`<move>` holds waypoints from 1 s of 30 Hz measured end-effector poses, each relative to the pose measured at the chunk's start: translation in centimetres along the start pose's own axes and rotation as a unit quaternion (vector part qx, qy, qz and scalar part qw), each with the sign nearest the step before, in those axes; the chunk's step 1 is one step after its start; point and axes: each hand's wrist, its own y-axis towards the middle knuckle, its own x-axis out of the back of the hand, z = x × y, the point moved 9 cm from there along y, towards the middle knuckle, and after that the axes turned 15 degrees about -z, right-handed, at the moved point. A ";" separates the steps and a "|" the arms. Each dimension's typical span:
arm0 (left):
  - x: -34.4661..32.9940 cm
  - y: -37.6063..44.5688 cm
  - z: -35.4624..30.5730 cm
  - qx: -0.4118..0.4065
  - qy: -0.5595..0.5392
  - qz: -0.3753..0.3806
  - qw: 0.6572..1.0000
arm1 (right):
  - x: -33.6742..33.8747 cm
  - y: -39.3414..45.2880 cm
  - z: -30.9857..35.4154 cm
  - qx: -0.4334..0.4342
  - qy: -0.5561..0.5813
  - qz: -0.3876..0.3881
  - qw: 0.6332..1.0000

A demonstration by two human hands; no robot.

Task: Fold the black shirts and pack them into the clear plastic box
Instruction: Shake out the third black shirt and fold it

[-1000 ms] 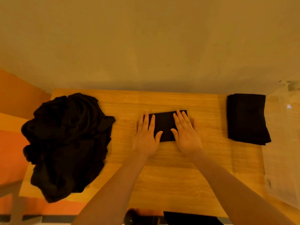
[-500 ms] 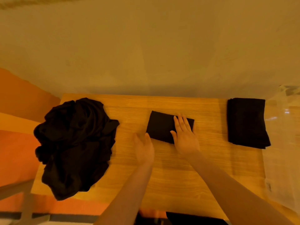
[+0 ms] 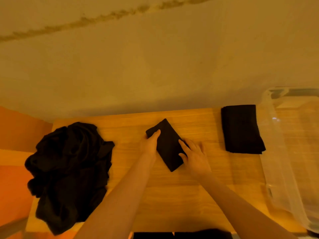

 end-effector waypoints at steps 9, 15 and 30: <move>-2.7 -7.9 -4.1 0.033 -0.077 0.287 0.954 | 3.1 -0.1 -1.8 -0.309 0.542 -0.024 0.781; -3.5 -11.5 -7.3 0.043 -0.075 0.392 0.916 | 3.8 -0.8 1.3 -0.364 0.787 0.066 0.493; -13.8 -13.2 -3.8 0.018 0.076 0.398 0.914 | 8.0 -6.3 -11.0 -0.432 0.767 -0.277 0.383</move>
